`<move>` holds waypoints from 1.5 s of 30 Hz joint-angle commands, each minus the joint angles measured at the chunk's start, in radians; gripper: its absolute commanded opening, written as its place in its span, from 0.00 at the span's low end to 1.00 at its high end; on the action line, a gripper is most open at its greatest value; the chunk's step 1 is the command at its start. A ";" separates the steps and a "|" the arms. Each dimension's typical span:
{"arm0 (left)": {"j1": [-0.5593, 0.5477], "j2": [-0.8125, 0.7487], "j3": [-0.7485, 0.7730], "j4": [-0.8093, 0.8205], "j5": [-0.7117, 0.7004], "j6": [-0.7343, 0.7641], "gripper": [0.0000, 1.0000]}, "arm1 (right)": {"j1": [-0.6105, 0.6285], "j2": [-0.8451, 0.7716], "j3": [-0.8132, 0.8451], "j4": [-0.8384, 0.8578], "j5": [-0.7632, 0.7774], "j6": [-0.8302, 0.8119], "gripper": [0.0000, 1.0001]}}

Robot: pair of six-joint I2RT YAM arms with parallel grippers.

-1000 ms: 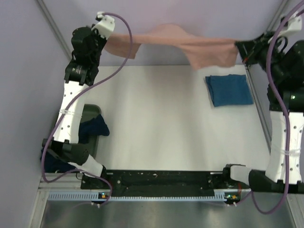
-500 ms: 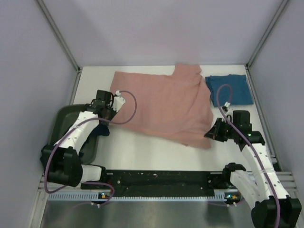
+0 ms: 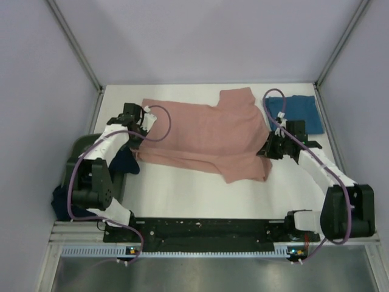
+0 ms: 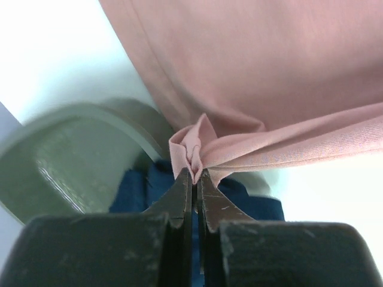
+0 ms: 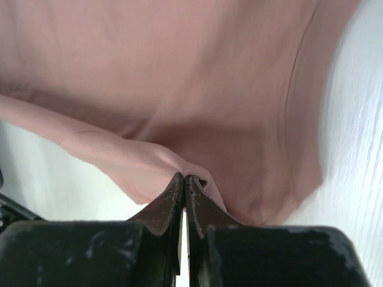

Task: Fold and stack the t-shirts
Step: Fold the flattened tshirt in 1/3 of the way

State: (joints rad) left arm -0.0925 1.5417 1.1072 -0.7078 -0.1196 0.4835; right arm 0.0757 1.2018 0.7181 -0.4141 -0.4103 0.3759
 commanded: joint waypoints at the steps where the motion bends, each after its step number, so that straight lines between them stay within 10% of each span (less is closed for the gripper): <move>1: 0.010 0.095 0.146 0.019 -0.009 -0.011 0.00 | -0.008 0.181 0.161 0.132 0.030 -0.081 0.00; 15: 0.008 0.333 0.391 -0.058 -0.089 -0.034 0.01 | -0.036 0.464 0.385 0.113 0.008 -0.158 0.00; 22: 0.019 0.460 0.687 0.010 -0.224 -0.022 0.51 | -0.025 0.581 0.533 0.106 0.168 -0.167 0.12; 27: 0.042 0.551 1.011 -0.115 -0.264 -0.063 0.56 | 0.002 0.533 0.646 -0.060 0.363 -0.196 0.36; 36: 0.036 0.155 0.358 -0.100 0.063 0.148 0.45 | 0.006 0.179 0.238 -0.126 0.239 -0.125 0.68; 42: 0.019 0.074 0.185 -0.064 0.157 0.196 0.54 | 0.012 0.223 0.089 0.012 0.174 -0.077 0.69; 45: -0.025 0.034 0.090 -0.023 0.163 0.274 0.55 | 0.010 0.292 0.086 0.020 0.157 -0.072 0.46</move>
State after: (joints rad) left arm -0.0700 1.6611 1.2789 -0.7933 -0.0334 0.6510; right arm 0.0750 1.4345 0.8036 -0.4789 -0.2054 0.2726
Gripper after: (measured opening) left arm 0.545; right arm 0.620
